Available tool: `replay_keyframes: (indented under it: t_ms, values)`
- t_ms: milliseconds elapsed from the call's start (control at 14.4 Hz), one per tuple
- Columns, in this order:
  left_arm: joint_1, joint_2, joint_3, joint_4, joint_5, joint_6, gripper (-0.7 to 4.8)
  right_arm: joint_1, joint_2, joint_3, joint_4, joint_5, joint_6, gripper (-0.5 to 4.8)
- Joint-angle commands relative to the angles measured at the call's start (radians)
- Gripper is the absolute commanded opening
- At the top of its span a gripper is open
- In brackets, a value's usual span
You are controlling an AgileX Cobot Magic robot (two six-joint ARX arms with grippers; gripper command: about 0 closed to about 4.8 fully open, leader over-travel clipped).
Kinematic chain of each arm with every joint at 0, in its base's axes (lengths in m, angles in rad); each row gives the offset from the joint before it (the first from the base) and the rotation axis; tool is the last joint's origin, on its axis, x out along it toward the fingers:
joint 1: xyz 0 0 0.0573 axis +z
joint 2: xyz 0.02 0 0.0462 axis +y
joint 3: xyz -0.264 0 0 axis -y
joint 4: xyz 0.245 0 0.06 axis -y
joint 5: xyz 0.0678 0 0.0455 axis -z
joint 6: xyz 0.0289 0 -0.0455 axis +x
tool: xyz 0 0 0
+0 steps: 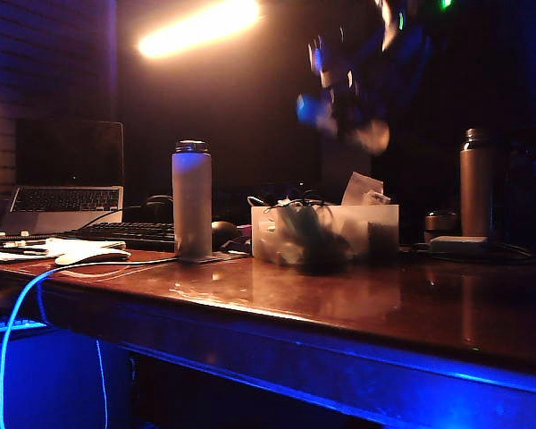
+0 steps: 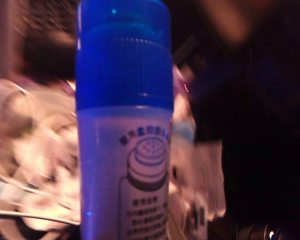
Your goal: Pick up the liquid glue and place it into the translucent box.
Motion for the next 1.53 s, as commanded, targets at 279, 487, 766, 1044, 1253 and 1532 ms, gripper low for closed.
replay_keyframes:
  t_ms: [279, 487, 766, 1044, 1253, 1532]
  values:
    - [0.0, -0.003, 0.004, 0.013, 0.005, -0.019, -0.05, 0.01, 0.152, 0.01, 0.195, 0.071, -0.166, 1.16]
    - [0.0, -0.003, 0.004, 0.013, 0.005, -0.019, -0.05, 0.01, 0.19, 0.011, 0.241, 0.105, -0.224, 1.16]
    - [0.0, -0.003, 0.003, 0.013, 0.005, -0.019, -0.05, 0.01, 0.197, 0.011, 0.251, 0.105, -0.224, 2.14]
    - [0.0, -0.003, 0.003, 0.013, 0.005, -0.019, -0.05, 0.016, 0.185, 0.011, 0.251, 0.151, -0.216, 3.78]
    - [0.0, -0.003, 0.004, 0.021, 0.035, -0.019, -0.05, 0.019, 0.096, 0.01, 0.251, 0.29, -0.06, 0.9]
    - [0.0, -0.003, 0.004, 0.021, 0.103, -0.019, -0.05, 0.017, -0.101, 0.01, 0.185, 0.291, 0.089, 0.28]
